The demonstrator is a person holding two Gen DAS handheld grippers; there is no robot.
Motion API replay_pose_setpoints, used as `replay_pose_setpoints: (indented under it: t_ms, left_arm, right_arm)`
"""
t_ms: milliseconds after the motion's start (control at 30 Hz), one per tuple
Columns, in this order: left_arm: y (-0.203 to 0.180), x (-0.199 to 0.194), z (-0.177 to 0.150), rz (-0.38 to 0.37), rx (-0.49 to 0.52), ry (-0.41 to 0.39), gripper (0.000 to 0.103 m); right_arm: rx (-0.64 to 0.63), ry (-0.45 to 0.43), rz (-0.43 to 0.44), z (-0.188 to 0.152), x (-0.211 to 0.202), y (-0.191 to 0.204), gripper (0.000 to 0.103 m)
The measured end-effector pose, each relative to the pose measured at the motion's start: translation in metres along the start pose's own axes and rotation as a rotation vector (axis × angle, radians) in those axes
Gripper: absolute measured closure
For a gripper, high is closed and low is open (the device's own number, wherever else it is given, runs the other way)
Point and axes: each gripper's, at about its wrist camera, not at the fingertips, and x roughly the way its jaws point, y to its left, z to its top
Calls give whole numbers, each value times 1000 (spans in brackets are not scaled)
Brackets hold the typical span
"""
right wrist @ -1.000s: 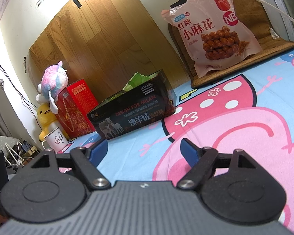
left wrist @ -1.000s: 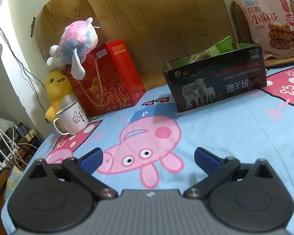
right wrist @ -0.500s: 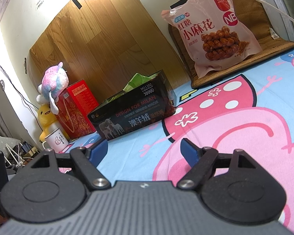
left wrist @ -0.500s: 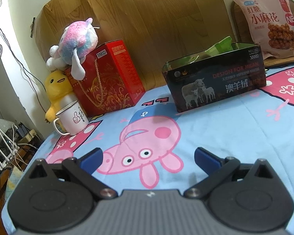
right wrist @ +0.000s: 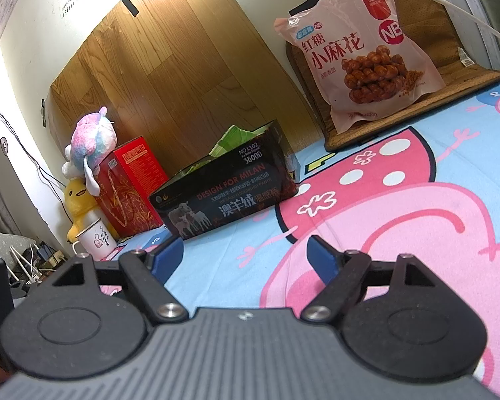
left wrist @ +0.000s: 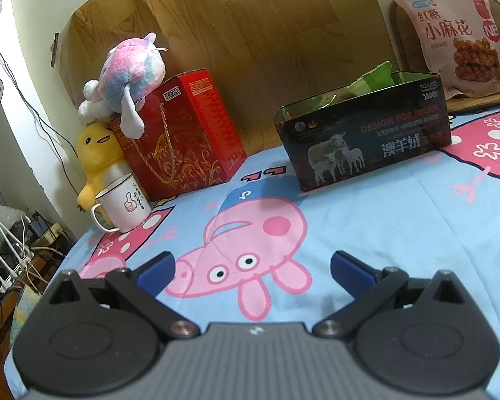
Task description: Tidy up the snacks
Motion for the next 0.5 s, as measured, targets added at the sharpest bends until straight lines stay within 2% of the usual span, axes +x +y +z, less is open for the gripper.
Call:
replay_pose_setpoints:
  t_ms: [500]
  left_arm:
    - [-3,-1,1,-26,8,9,0]
  right_arm:
    - [1,0,1,0,0,0,20]
